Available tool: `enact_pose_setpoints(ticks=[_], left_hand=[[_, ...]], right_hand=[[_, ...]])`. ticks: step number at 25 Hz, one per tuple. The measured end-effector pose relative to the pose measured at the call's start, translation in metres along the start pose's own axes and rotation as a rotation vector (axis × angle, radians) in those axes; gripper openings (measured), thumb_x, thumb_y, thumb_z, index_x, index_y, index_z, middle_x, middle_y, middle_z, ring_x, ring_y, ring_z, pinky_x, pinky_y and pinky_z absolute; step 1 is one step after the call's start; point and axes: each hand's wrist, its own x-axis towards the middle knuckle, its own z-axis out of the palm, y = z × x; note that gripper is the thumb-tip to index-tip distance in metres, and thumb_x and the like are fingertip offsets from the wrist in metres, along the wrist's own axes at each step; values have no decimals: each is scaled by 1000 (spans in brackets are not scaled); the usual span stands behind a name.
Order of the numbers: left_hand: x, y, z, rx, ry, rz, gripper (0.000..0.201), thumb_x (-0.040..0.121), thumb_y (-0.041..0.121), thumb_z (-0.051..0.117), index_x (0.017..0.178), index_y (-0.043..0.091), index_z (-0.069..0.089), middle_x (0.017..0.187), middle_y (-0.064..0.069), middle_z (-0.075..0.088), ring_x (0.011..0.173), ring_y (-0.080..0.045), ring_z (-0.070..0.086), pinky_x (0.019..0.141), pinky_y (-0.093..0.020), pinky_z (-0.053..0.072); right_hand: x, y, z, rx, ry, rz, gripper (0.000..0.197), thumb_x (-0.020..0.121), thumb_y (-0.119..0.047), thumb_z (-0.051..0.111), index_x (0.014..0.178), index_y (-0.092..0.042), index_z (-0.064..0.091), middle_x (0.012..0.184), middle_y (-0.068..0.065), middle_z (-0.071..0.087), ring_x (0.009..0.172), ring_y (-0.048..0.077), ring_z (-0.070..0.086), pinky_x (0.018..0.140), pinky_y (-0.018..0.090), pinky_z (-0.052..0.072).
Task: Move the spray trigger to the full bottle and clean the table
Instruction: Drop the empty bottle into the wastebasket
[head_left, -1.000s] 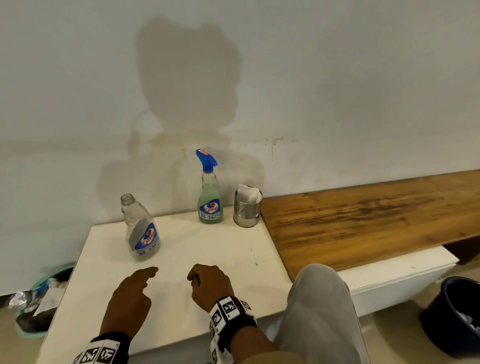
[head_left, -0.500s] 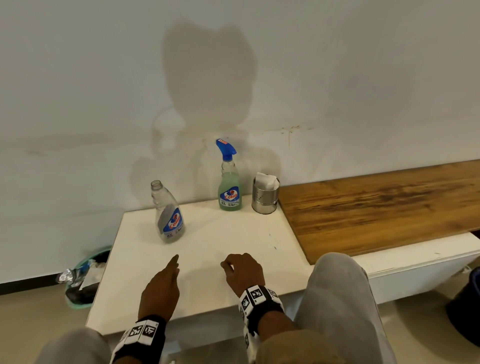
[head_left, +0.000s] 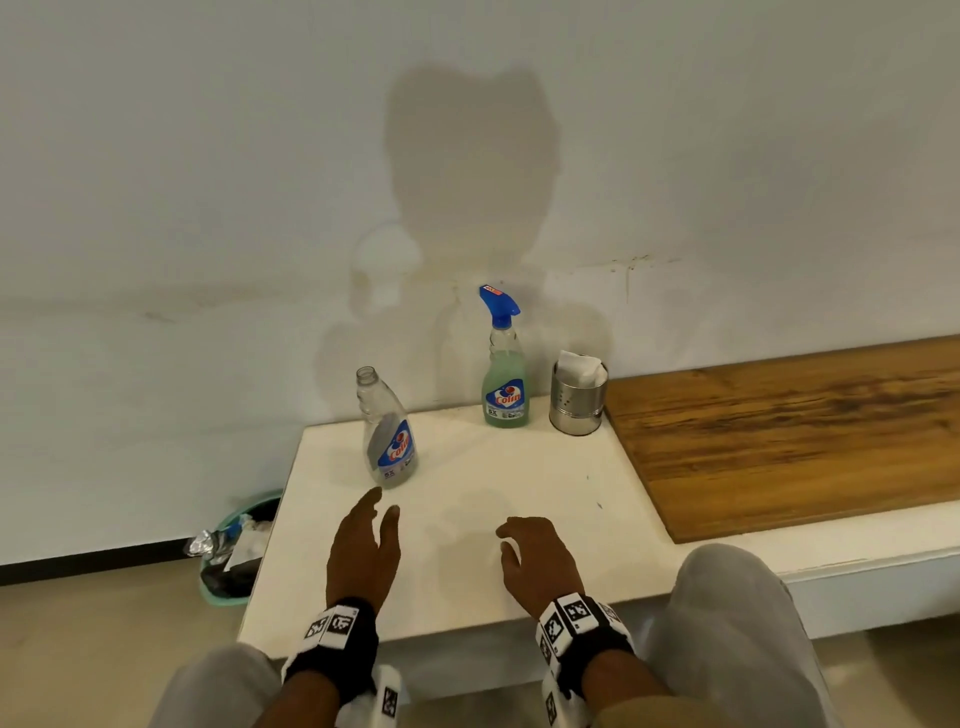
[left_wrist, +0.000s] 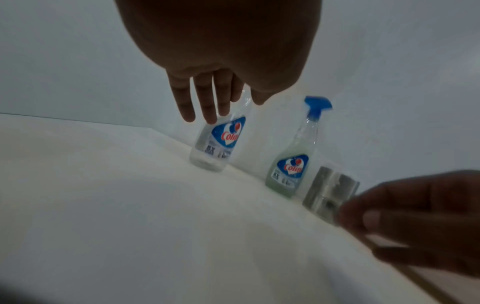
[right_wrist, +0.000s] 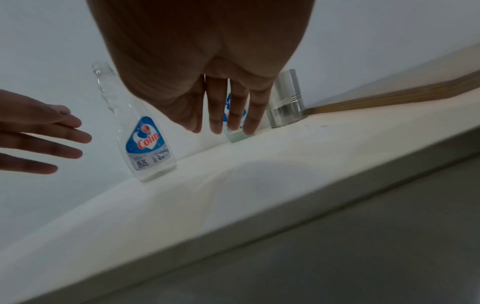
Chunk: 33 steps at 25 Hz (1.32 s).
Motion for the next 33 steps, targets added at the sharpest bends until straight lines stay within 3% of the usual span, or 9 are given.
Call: enact_pose_setpoints(ticks=[4,11,16,19,21,24,27,29,33], left_hand=[[53,28,-25,-124,122,11,52,89,36,57,136,23,41,133,0,54,111,-16,57,94,-36,49],[141,61,-37,-171,83,36,79,77,42,71,143,23,31,141,1,47,117,-20,55,99,-40,47],[171,60,-47,-26,-15,167,36,74,38,71,107,26,59,98,5,68,84,-18,65,81,-39,56],[180,51,-79,-83,28,167,25,75,32,74,93,19,63,87,5,65,77,-17,64,68,-22,53],[188,28,-115,-174,126,97,24,74,30,76,90,17,63,86,3,66,77,-17,66,67,-17,52],[193,-26,-170,-315,286,-35,34,68,31,81,88,9,66,87,-9,70,73,-26,71,69,-35,60],[186,-86,-208,-356,450,-130,42,68,32,82,95,3,66,89,-13,70,69,-24,71,60,-25,60],[180,-130,-218,-364,547,-223,47,67,35,82,98,4,65,89,-10,70,66,-20,71,57,-21,57],[177,-231,-190,-446,579,-538,47,63,35,83,86,-1,63,78,-12,67,56,-19,67,66,-39,61]], right_hand=[[32,-38,-1,79,51,-151,27,93,-22,53,118,-26,62,123,-4,59,113,12,59,99,23,45],[110,-128,-31,97,17,-299,48,94,-20,53,141,-20,43,143,1,49,133,17,44,110,30,37],[117,-139,-15,161,-9,-282,45,94,-19,54,138,-20,46,140,1,52,128,16,48,107,28,42],[105,-127,10,228,0,-288,40,92,-16,54,132,-21,53,132,-1,58,120,14,52,99,36,50],[105,-129,31,272,11,-331,37,90,-14,55,126,-21,59,126,-2,61,117,14,54,96,40,51],[112,-149,56,296,-23,-380,30,89,-15,55,116,-23,65,119,-3,65,112,14,57,89,40,55],[116,-162,74,308,-46,-424,26,89,-13,54,107,-24,69,112,-5,67,109,13,59,84,36,57],[121,-163,83,307,-78,-418,25,89,-14,54,104,-27,69,110,-5,67,109,15,60,84,35,57],[129,-152,90,249,-78,-406,25,88,-9,56,101,-24,71,105,-5,69,106,17,61,83,35,57]])
